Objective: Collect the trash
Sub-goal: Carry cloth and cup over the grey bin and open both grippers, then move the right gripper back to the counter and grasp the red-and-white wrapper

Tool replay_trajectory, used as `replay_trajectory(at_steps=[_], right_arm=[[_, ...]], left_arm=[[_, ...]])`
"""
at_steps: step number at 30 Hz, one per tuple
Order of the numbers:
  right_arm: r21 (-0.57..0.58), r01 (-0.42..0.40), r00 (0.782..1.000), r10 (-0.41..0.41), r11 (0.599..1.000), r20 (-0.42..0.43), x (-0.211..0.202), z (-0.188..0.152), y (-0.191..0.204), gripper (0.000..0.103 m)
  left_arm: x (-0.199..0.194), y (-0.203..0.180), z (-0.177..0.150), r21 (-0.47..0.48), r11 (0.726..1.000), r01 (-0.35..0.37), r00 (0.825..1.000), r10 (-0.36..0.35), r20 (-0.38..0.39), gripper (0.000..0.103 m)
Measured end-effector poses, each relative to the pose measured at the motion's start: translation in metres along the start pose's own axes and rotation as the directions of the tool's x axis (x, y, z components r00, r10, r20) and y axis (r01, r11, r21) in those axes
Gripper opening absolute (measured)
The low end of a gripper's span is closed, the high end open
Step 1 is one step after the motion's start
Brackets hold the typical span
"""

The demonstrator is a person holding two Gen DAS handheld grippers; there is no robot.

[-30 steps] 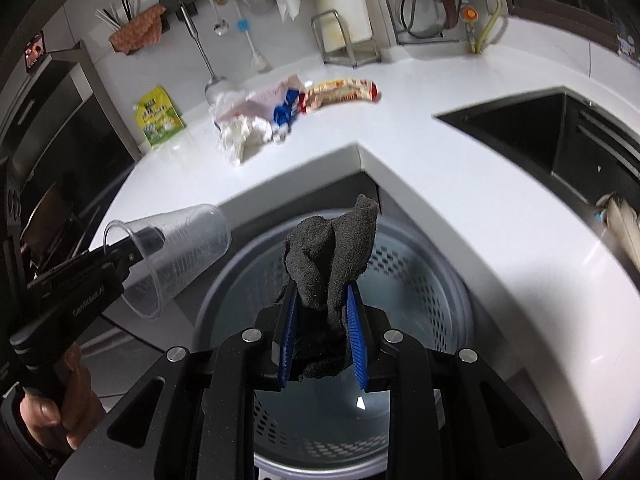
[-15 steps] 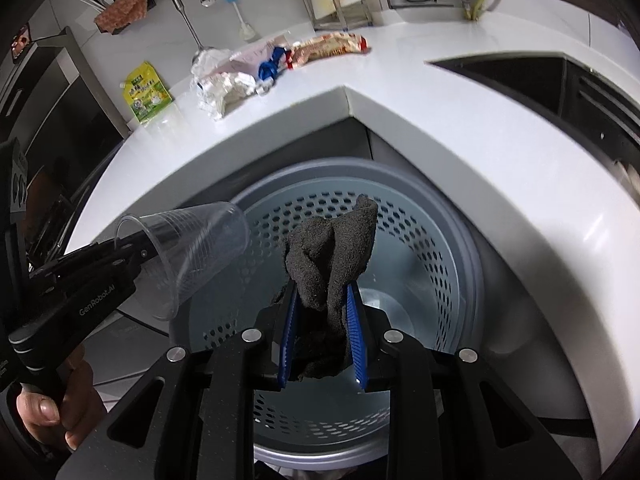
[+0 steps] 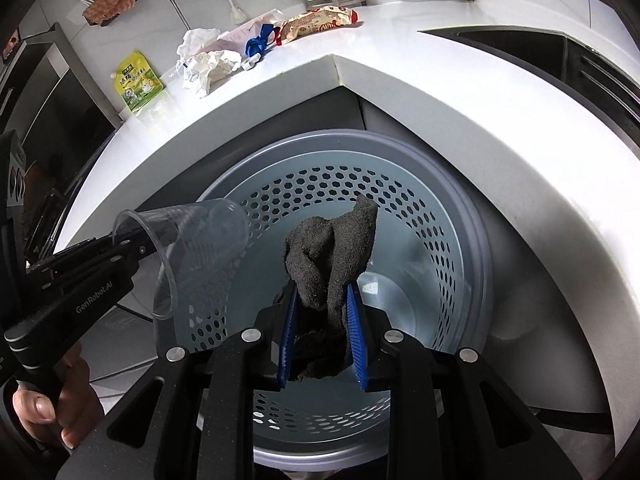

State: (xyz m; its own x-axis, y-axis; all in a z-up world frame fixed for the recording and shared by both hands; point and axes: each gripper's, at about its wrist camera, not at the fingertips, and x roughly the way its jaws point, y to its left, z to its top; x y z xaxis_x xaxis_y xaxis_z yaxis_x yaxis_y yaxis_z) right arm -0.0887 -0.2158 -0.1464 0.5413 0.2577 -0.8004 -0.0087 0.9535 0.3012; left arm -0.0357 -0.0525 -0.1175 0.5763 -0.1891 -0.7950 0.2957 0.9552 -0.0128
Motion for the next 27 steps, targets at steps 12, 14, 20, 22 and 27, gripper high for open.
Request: replay_trajectory(at_steps=[12,14,20,22,27], right_arm=[[0.010,0.010,1.000,-0.010,1.000,0.011,-0.002,0.002,-0.003,0.028],[0.013,0.015,1.000,-0.016,1.000,0.024,-0.005,0.002,-0.005,0.036],[0.026,0.019,0.998,-0.020,0.999,0.051,-0.012,0.002,-0.009,0.043],[0.032,0.018,0.998,-0.020,0.999,0.055,-0.012,0.002,-0.011,0.044],[0.035,0.020,0.998,-0.022,0.999,0.067,-0.015,0.001,-0.011,0.049]], left_arm=[[0.002,0.005,0.001,-0.020,1.000,-0.017,1.000,0.017,-0.009,0.021],[0.001,0.006,0.001,-0.025,0.999,-0.021,1.000,0.021,-0.005,0.034],[-0.006,0.007,0.002,-0.026,0.999,-0.036,0.999,0.037,0.029,0.058],[-0.006,0.007,0.003,-0.026,0.999,-0.039,0.999,0.040,0.032,0.061],[-0.008,0.008,0.003,-0.029,0.999,-0.044,0.998,0.045,0.038,0.065]])
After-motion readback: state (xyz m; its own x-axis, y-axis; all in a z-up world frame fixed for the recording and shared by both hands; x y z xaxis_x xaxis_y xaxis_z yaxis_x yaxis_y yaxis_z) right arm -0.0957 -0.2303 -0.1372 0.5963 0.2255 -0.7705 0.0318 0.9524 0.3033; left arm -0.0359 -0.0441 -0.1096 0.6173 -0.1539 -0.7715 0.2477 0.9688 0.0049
